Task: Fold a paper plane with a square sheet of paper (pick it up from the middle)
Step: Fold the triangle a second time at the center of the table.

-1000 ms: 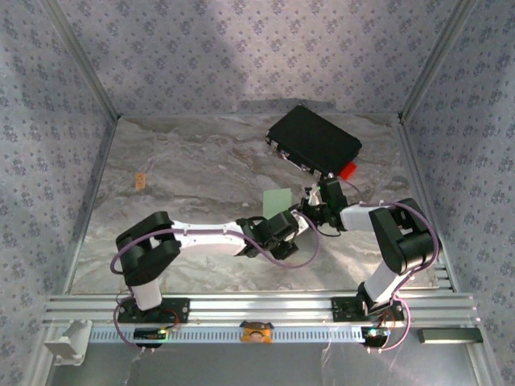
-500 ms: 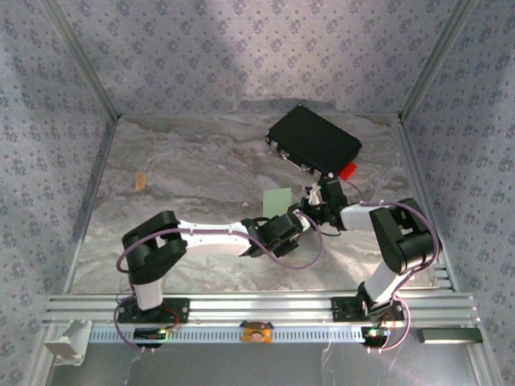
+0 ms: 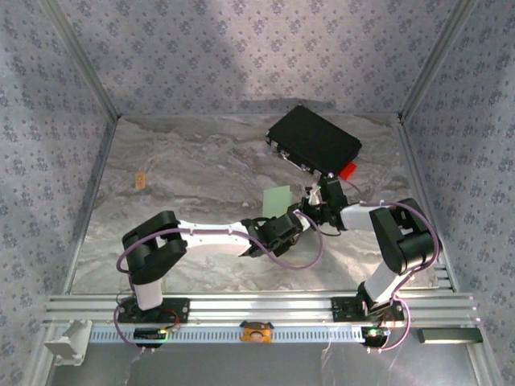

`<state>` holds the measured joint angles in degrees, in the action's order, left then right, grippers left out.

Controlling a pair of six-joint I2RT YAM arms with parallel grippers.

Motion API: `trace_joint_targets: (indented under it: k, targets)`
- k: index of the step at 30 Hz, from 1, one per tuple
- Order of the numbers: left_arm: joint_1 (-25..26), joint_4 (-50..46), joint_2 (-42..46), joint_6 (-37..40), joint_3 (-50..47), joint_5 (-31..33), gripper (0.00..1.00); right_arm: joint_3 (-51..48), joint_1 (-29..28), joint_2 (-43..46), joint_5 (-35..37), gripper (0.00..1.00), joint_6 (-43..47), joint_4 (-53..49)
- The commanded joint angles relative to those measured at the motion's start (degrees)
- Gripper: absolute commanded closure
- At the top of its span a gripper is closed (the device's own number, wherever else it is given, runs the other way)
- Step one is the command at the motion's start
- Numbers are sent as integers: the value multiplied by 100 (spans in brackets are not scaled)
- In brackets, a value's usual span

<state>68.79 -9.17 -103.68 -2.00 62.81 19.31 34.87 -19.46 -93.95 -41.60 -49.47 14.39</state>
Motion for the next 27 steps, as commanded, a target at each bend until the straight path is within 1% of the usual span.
trace_joint_targets:
  k: [1,3,4,6,8,10,11,13,15,19,23,27]
  targets:
    - [42,51,-3,18,9,7,91,4,37,140,-36,83,88,-154]
    - [22,64,21,-25,3,-14,98,-16,48,189,-8,83,89,-164]
    - [-2,65,33,-48,-5,-108,100,-41,67,223,7,82,88,-180]
    - [-60,64,79,-153,-5,-228,100,-85,126,348,128,80,112,-282]
    - [-182,95,147,-281,-40,-533,100,-138,211,530,272,77,171,-460]
    - [-384,108,230,-496,-49,-1007,100,-190,344,804,552,72,279,-820]
    - [-485,124,267,-600,-53,-1259,100,-225,408,956,705,68,326,-982]
    - [-736,250,375,-894,-108,-1876,100,-293,556,1327,1004,61,445,-1351]
    - [-972,431,438,-1196,-163,-2513,100,-335,707,1662,1210,57,525,-1664]
    - [-1308,687,354,-1695,-69,-3730,100,-374,946,2170,1305,57,635,-2086]
    - [-1437,853,187,-2046,77,-4281,100,-461,972,2436,1143,58,608,-2165]
    - [-1548,1172,33,-2455,126,-4635,100,-605,911,2463,1042,64,562,-2135]
